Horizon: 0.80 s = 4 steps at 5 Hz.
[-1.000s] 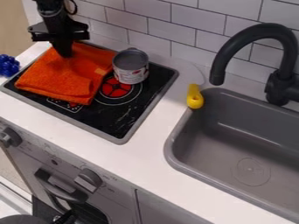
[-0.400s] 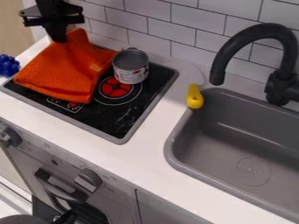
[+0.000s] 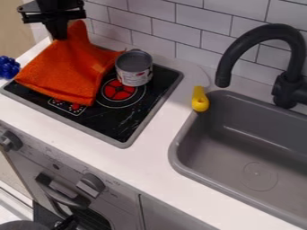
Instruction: Moved the orange clothing to wipe the burnsen burner
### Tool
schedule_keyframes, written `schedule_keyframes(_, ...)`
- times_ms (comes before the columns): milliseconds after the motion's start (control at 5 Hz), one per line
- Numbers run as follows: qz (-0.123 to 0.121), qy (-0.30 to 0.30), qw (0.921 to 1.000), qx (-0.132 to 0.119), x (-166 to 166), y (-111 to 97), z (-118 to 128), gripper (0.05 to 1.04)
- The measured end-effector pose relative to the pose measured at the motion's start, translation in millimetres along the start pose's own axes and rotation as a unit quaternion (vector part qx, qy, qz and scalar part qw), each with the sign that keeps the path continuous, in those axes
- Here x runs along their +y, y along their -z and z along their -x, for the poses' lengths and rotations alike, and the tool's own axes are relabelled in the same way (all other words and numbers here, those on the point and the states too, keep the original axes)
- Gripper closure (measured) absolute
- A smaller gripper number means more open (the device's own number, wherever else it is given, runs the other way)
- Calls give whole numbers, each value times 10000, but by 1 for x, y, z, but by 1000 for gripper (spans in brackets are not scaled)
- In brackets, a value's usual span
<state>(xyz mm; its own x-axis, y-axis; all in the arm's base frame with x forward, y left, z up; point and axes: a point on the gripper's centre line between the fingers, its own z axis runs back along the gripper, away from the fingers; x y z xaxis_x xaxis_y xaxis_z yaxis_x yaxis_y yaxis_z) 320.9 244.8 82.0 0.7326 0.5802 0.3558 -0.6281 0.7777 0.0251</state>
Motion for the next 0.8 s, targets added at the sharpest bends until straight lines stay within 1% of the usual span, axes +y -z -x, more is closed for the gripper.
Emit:
schedule_keyframes(200,-12,24,10000,62,2,0,2,1031)
schedule_keyframes(400,-39,21,9998,184,4,0,5,1031)
schedule_keyframes(600,-138,-68,9997,215,8,-4,3,1017)
schedule_keyframes(800,-191,-154,9992,302,10,-4,6,885)
